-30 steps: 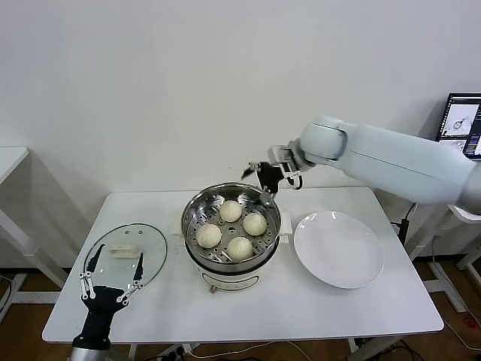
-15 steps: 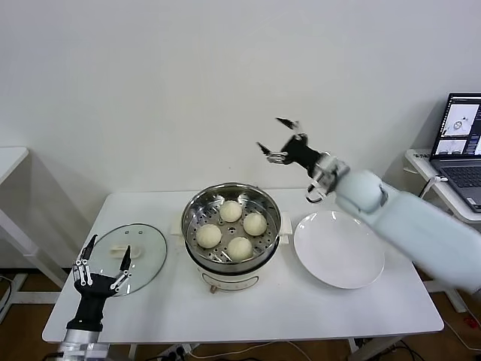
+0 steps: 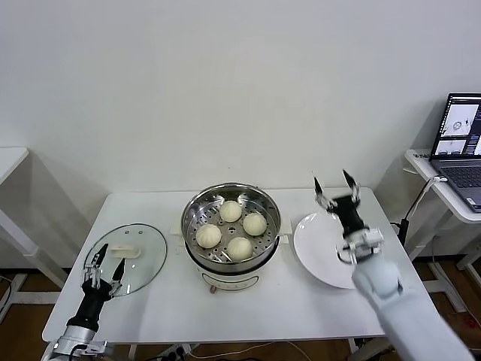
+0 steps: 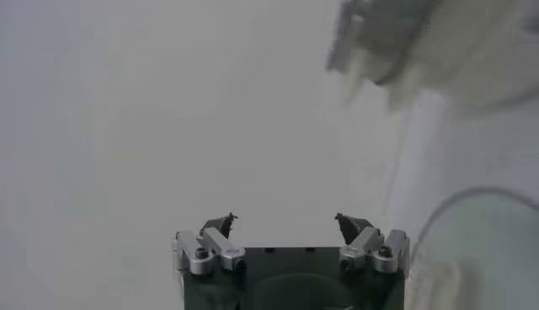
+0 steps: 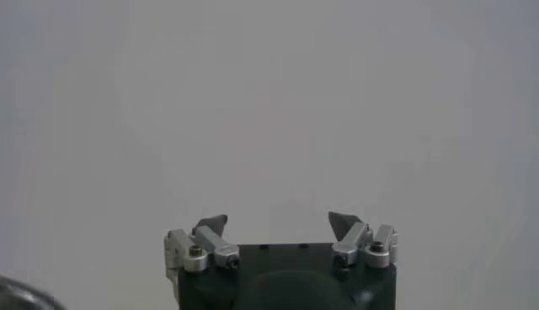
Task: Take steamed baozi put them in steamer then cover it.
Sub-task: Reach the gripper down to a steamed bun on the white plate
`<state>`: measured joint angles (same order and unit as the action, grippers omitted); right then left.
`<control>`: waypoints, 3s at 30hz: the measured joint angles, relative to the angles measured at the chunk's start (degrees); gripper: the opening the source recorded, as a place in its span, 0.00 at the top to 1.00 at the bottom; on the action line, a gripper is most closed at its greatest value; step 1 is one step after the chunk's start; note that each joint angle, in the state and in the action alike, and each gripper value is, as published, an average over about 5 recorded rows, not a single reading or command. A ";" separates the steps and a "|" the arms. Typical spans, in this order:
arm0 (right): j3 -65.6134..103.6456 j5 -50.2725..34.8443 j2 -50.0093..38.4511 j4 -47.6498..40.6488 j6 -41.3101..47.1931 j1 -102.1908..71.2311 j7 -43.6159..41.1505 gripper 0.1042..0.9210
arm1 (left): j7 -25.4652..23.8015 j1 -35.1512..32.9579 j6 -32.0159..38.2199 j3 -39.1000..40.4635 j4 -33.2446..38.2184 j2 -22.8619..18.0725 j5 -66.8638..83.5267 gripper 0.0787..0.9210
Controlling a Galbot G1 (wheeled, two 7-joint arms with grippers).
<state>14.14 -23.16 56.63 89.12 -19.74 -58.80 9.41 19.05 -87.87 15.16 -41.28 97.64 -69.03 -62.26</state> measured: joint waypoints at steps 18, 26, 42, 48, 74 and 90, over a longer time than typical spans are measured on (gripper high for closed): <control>9.15 8.60 13.73 -1.22 -4.21 -13.11 -0.31 0.12 | 3.06 13.54 0.22 1.94 -18.26 0.92 -13.96 0.12; 10.26 10.75 15.98 -1.71 -4.66 -14.40 -0.60 0.12 | 3.23 17.57 -0.56 2.55 -23.13 1.03 -15.67 0.12; 11.26 12.71 17.55 -2.65 -5.55 -15.65 -1.12 0.12 | 1.81 20.39 -3.37 3.59 -24.98 0.36 -14.38 0.12; 11.54 12.97 17.72 -2.69 -5.71 -15.89 -1.15 0.12 | 1.10 21.05 -4.82 3.93 -25.02 0.07 -13.22 0.12; 11.93 13.57 18.09 -1.82 -5.98 -16.10 -1.08 0.12 | -0.54 23.51 -6.03 4.73 -28.19 -1.20 -14.27 0.40; 11.64 14.16 18.53 -1.55 -5.97 -15.88 -0.98 0.12 | -0.79 23.18 -5.71 4.21 -27.77 -1.59 -15.34 0.87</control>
<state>25.78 -9.00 75.17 87.57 -25.71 -74.68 8.43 18.26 -64.69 9.44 -37.08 69.87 -70.63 -77.60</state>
